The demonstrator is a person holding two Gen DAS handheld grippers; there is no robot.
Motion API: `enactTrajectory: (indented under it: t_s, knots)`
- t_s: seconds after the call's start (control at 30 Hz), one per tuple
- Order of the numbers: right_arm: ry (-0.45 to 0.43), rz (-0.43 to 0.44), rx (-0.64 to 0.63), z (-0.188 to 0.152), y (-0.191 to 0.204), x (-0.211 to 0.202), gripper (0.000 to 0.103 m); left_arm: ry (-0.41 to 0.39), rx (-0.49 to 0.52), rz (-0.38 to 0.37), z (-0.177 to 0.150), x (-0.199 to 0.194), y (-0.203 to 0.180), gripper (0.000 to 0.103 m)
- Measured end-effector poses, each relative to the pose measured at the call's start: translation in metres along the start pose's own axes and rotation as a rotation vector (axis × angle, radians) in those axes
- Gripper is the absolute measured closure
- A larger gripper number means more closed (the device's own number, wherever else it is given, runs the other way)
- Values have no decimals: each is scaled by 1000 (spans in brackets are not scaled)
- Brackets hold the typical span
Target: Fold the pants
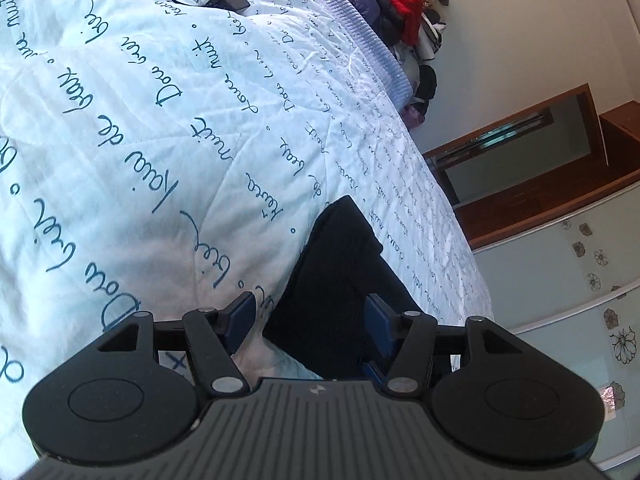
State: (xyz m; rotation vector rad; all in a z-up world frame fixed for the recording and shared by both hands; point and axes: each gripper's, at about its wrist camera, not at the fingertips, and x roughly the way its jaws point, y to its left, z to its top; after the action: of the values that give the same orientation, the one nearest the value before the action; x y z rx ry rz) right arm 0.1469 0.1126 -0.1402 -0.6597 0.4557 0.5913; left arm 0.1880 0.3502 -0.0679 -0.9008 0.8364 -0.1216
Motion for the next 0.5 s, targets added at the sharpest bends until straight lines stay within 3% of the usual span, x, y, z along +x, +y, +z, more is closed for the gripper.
enactTrajectory:
  t_s: [0.33, 0.43, 0.47, 0.5]
  knots:
    - [-4, 56, 106, 1, -18, 6, 83, 72, 40, 46, 12, 32, -1, 37]
    - [-22, -29, -33, 3, 2, 5, 83, 62, 44, 40, 11, 30, -1, 37]
    - [-46, -78, -126, 4, 15, 4, 78, 56, 46, 40, 10, 28, -2, 37]
    - [-57, -125, -215, 3, 29, 6, 65, 54, 50, 36, 9, 26, -3, 37]
